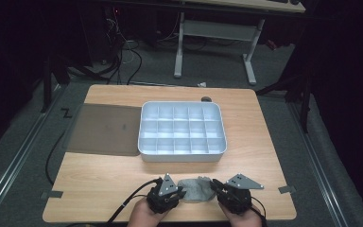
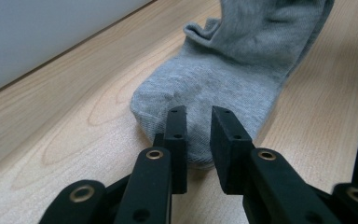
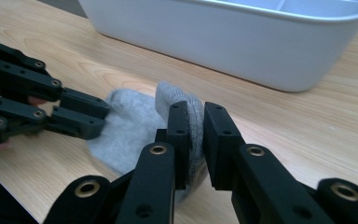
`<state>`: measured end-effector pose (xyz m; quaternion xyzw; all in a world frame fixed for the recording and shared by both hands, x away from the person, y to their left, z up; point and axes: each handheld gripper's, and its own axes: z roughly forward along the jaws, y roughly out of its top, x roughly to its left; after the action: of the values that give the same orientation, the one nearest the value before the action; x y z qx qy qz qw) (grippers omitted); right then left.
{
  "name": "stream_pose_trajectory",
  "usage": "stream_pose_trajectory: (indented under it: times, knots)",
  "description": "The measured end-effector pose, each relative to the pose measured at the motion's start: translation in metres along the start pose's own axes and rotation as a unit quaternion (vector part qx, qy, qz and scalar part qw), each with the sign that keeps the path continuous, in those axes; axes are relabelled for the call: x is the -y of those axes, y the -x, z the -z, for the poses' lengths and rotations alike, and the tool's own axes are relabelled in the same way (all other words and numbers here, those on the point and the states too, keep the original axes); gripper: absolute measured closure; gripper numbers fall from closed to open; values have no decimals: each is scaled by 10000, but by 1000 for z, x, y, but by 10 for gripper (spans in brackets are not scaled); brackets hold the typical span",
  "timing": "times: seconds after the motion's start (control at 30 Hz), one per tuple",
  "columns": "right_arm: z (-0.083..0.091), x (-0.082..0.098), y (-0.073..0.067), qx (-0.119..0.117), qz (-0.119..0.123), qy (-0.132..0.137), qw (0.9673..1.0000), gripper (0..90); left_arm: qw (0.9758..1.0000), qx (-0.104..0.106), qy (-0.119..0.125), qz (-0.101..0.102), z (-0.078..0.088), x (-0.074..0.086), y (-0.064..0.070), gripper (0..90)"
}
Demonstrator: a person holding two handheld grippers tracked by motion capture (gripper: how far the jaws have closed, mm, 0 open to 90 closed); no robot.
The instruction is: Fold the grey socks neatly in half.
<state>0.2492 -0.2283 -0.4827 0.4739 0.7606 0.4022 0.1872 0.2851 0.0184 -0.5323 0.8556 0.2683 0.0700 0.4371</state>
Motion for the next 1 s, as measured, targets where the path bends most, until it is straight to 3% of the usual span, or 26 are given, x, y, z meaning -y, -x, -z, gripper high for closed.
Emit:
stream_pose_trajectory:
  times: [0.27, 0.47, 0.6, 0.7, 0.83, 1.0]
  knots:
    - [-13, -5, -16, -102, 141, -17, 9998, 844, 9999, 155, -38, 49, -2, -1, 6, 767]
    - [-11, -16, -17, -11, 98, 267, 9996, 848, 9996, 249, -106, 15, 1, -2, 6, 745]
    - [-9, -17, -18, 43, 148, 283, 9995, 847, 9995, 96, 167, 230, 24, 0, -4, 744]
    - [-11, -14, -16, 91, 161, 245, 9995, 846, 9988, 61, 179, 452, 30, 7, -14, 741]
    - [-13, -10, -13, 159, 109, 235, 9995, 846, 9992, 40, 52, 387, 26, 10, -9, 763]
    - [-14, -8, -4, 237, 46, 239, 9994, 848, 9994, 29, -123, 335, 8, 2, 0, 779]
